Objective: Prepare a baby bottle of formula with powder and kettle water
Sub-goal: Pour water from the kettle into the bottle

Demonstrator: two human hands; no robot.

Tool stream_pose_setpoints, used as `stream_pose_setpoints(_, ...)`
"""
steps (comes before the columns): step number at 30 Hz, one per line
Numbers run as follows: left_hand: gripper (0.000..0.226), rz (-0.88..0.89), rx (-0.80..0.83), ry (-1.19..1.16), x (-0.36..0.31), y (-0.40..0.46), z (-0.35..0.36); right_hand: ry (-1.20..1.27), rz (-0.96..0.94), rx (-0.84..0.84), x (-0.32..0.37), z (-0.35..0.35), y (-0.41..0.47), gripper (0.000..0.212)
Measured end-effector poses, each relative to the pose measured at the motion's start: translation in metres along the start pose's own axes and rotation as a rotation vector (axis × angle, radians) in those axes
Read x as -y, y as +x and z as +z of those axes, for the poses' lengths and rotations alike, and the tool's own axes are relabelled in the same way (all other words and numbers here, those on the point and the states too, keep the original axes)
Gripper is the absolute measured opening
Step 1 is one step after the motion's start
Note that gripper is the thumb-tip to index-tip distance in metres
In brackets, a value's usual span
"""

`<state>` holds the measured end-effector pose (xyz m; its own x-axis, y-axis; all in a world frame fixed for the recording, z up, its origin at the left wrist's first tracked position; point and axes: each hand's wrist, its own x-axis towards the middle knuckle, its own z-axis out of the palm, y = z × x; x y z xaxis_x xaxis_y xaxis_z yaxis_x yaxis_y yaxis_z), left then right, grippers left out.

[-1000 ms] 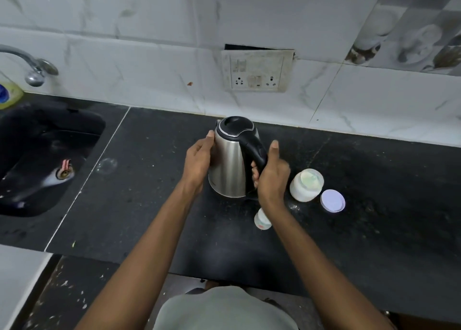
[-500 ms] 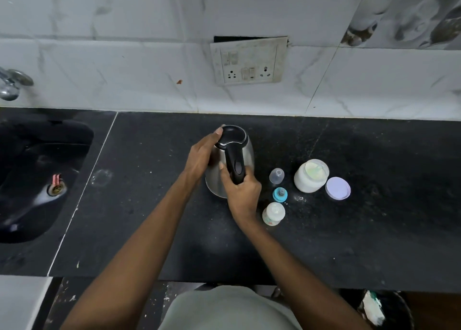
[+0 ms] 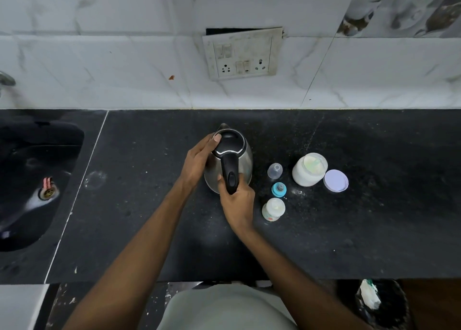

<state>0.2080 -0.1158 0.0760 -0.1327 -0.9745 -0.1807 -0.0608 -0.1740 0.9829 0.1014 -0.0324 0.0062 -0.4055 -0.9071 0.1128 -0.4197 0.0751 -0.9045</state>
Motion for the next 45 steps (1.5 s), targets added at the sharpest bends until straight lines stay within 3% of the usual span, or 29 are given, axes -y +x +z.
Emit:
stream_pose_setpoints(4,0.046,-0.029,-0.023,0.002,0.007,-0.001,-0.004,-0.005,-0.051,0.152,0.002,-0.011,-0.006,0.045)
stream_pose_setpoints(7,0.070,-0.076,-0.107,-0.013,0.016,-0.005,-0.005,-0.019,-0.100,0.124,0.004,-0.035,0.004,0.045)
stream_pose_setpoints(11,0.056,-0.134,-0.134,-0.154,0.026,-0.018,-0.002,0.118,-0.030,-0.045,0.007,-0.065,0.040,0.034)
stream_pose_setpoints(13,0.071,-0.145,-0.127,-0.181,0.028,-0.024,0.001,0.147,0.100,0.091,0.015,-0.072,0.061,0.053)
stream_pose_setpoints(16,0.069,-0.134,-0.126,-0.216,0.026,-0.026,0.003,0.243,0.305,0.361,0.022,-0.065,0.076,0.076)
stream_pose_setpoints(19,0.065,-0.131,-0.131,-0.213,0.023,-0.026,0.003,0.312,0.432,0.418,0.013,-0.048,0.076,0.082)
stream_pose_setpoints(22,0.049,-0.123,-0.126,-0.227,0.023,-0.025,0.000,0.356,0.438,0.393,0.011,-0.040,0.072,0.084)
stream_pose_setpoints(26,0.058,-0.138,-0.142,-0.229,0.023,-0.027,-0.002,0.364,0.433,0.382,0.014,-0.039,0.069,0.084)
stream_pose_setpoints(30,0.045,-0.131,-0.146,-0.218,0.022,-0.029,0.000,0.355,0.423,0.406,0.016,-0.042,0.070,0.083)
stream_pose_setpoints(34,0.059,-0.143,-0.149,-0.233,0.024,-0.030,-0.001,0.358,0.424,0.407,0.015,-0.043,0.071,0.085)
stream_pose_setpoints(39,0.049,-0.130,-0.137,-0.217,0.023,-0.032,-0.001,0.336,0.424,0.409,0.016,-0.044,0.071,0.084)
stream_pose_setpoints(45,0.056,-0.155,-0.130,-0.192,0.023,-0.032,-0.003,0.311,0.424,0.463,0.019,-0.052,0.073,0.086)
